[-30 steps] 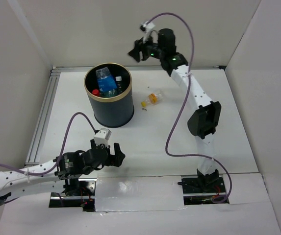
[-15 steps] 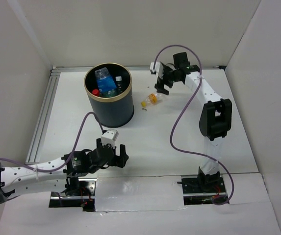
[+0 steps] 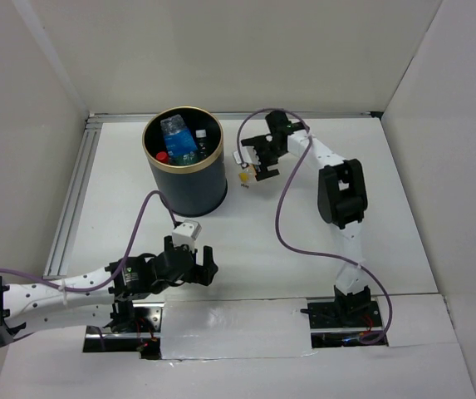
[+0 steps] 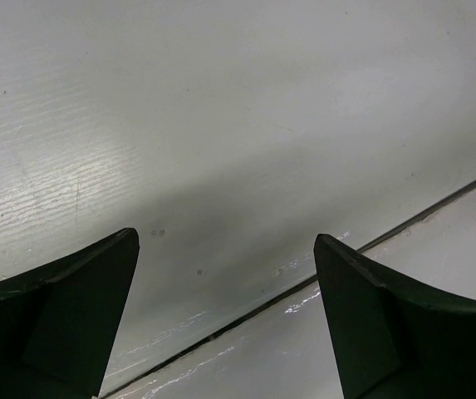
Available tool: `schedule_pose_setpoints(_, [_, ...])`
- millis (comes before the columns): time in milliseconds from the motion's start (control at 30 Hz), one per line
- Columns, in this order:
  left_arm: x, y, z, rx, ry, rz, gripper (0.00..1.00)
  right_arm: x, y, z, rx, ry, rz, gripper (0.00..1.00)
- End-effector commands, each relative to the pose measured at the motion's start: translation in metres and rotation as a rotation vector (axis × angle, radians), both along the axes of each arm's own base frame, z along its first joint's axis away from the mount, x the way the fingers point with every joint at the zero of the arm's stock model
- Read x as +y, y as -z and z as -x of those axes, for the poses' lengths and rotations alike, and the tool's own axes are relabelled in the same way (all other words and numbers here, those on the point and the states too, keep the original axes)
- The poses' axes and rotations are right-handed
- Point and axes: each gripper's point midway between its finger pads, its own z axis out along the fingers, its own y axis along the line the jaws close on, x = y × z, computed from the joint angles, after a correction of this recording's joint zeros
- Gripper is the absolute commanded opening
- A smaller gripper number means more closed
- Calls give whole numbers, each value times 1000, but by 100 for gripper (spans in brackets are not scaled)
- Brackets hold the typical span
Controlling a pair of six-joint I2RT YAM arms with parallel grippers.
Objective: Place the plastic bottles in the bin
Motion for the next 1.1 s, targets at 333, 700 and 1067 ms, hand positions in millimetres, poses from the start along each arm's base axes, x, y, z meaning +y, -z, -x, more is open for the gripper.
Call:
schedule_pose_setpoints(333, [5, -4, 0, -8, -16, 40, 100, 1, -10, 4, 116, 89, -11, 33])
schedule_pose_setpoints(700, [1, -6, -3, -38, 3, 52, 100, 28, -329, -14, -96, 438, -902, 22])
schedule_pose_setpoints(1067, [-5, -10, -3, -50, 31, 70, 100, 165, -394, 46, 418, 106, -1185, 28])
